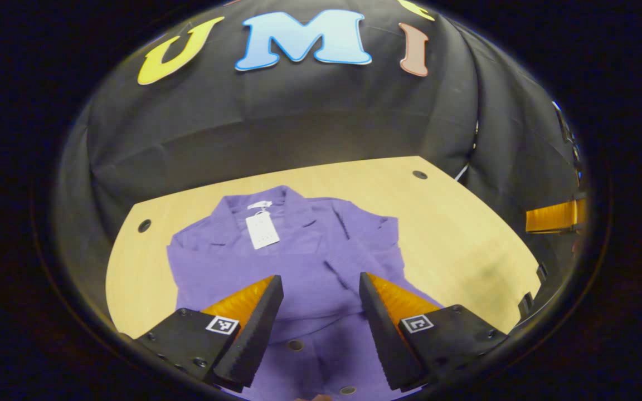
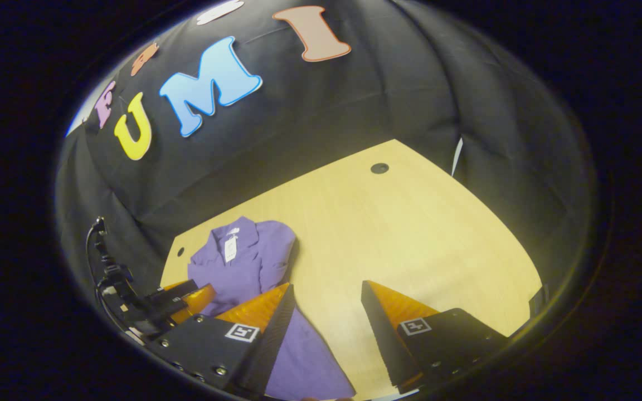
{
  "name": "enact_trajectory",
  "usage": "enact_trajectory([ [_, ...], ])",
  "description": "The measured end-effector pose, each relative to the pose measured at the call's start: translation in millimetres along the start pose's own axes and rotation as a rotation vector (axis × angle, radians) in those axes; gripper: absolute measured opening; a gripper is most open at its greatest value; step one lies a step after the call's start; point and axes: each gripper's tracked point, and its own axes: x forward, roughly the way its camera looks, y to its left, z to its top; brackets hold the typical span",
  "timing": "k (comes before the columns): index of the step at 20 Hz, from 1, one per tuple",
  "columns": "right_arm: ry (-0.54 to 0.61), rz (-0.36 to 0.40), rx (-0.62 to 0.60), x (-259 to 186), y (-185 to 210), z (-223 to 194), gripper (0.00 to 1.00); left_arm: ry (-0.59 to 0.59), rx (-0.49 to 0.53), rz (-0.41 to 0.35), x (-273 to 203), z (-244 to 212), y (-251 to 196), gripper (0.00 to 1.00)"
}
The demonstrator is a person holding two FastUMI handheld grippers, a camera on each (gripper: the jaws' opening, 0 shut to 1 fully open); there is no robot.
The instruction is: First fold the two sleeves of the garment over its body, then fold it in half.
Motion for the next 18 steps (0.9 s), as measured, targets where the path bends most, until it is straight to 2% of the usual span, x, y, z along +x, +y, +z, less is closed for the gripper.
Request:
enact_trajectory([
  [6, 0.147, 0.031, -0.05, 7, 11, -75, 0.76, 0.104, 0.044, 0.069, -59, -86, 65, 0.89],
  [10, 0.254, 0.036, -0.095, 4, 13, -125, 0.76, 0.216, 0.029, 0.087, -96, -154, 91, 0.92],
  [18, 0.412, 0.02, -0.15, -3, 5, -193, 0.78, 0.393, 0.016, 0.149, -146, -250, 132, 0.9],
])
